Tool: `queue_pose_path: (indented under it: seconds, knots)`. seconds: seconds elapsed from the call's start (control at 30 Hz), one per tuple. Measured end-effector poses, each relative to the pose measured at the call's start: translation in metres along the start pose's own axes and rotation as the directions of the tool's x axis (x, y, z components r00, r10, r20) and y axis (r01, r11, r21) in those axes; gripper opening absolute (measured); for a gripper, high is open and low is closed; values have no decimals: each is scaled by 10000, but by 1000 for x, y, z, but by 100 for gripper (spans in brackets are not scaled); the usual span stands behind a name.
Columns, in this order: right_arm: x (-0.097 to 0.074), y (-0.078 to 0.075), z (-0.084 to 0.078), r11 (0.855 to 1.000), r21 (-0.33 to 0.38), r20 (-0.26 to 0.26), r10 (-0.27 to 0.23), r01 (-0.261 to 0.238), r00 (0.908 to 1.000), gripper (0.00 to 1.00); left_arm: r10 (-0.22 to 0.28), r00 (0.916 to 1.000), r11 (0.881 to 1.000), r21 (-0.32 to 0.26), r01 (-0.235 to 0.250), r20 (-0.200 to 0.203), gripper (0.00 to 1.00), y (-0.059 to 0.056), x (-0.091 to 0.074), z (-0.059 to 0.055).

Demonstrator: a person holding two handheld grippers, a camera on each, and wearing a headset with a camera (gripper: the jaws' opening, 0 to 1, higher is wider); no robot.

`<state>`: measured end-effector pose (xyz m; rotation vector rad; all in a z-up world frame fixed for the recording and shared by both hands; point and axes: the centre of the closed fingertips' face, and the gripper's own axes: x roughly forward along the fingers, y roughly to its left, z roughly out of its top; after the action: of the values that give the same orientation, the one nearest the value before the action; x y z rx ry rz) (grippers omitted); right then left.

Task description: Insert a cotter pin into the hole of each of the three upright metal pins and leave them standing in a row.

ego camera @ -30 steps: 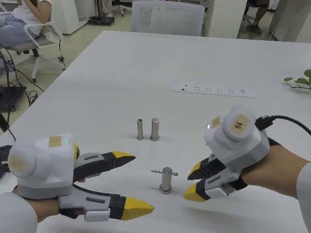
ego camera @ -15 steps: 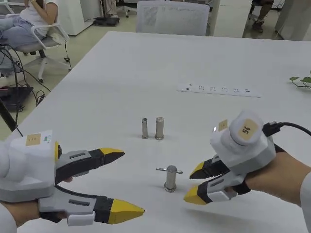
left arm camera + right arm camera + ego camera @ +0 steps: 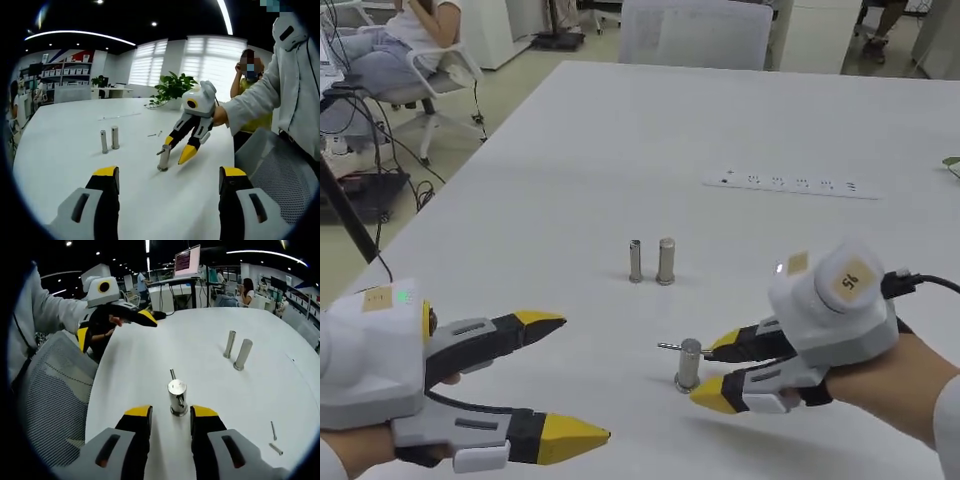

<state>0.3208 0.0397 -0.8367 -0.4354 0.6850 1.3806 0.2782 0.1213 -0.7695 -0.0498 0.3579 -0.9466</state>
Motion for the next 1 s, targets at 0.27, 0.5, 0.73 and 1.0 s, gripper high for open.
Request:
queue_pose_path:
  seconds: [0.27,0.5,0.73,1.0]
  knots:
    - [14,-7,-1,9990,-407,180,-200,208,9996,27,73,10000,10000,-62,-73,-1,80,1,-3,0]
    - [16,-10,2,9986,-467,712,-223,256,9972,21,126,9999,9999,-94,-126,-40,81,2,-5,-2]
    - [17,-9,6,9970,-703,1378,-215,314,9902,18,154,9999,9998,-83,-154,-74,80,3,-6,-2]
    - [19,-12,10,9927,-1146,1505,-199,374,9884,14,186,9998,9998,-92,-187,-63,80,4,-7,-2]
